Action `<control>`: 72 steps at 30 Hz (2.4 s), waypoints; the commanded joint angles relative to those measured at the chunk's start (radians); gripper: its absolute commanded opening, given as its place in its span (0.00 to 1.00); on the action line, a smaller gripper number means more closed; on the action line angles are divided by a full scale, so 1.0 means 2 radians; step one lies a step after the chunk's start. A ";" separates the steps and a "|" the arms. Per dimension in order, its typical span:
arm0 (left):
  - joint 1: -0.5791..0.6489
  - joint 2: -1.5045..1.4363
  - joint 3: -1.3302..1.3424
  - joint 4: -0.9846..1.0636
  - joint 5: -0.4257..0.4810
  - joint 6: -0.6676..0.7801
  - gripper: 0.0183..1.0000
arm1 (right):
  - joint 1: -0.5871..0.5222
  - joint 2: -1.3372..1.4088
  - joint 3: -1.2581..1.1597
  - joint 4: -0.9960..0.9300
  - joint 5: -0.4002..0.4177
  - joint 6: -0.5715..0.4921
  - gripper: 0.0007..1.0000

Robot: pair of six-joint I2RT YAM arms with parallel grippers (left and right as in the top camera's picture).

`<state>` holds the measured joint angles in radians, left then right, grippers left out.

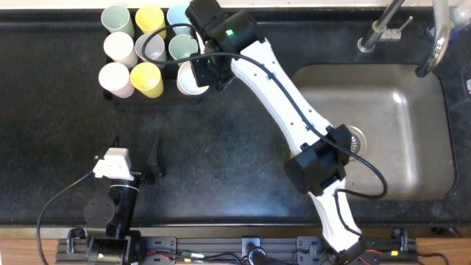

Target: Store Cups

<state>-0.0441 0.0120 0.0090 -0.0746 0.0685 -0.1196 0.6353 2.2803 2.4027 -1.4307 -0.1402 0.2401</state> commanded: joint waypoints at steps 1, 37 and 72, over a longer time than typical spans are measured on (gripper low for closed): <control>-0.002 -0.005 -0.001 -0.001 0.006 0.009 1.00 | 0.003 0.024 0.017 0.022 0.005 0.005 0.04; -0.002 -0.005 -0.001 -0.001 0.006 0.009 1.00 | 0.017 0.085 0.017 0.088 0.039 0.061 0.04; -0.002 -0.005 -0.001 -0.001 0.006 0.009 1.00 | -0.024 -0.066 0.017 0.048 0.058 -0.056 0.71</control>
<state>-0.0441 0.0120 0.0090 -0.0746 0.0685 -0.1196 0.6476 2.3470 2.4039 -1.3144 -0.0368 0.2375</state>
